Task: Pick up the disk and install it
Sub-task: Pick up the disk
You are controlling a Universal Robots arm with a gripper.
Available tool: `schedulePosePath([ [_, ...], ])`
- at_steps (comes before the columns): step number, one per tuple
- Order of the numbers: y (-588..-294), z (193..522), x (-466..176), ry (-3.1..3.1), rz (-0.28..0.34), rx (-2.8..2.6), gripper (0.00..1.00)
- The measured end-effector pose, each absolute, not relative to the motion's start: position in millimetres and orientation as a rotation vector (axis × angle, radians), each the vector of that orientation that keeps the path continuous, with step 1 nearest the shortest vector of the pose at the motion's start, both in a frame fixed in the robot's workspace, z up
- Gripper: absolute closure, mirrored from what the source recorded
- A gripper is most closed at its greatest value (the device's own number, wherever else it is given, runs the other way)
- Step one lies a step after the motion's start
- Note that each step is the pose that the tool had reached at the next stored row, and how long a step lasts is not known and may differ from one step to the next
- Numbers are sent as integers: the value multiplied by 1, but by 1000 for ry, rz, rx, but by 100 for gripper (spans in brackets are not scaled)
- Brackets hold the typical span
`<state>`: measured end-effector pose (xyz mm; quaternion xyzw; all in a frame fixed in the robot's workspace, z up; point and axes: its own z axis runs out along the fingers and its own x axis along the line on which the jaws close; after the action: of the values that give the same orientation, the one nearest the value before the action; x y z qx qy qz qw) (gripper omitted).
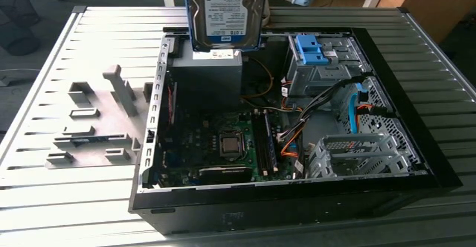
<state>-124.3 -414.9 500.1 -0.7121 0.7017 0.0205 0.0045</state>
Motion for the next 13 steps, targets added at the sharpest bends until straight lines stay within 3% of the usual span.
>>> schedulePosePath([
  [13,-416,500,-109,2198,64,-2231,63],
])
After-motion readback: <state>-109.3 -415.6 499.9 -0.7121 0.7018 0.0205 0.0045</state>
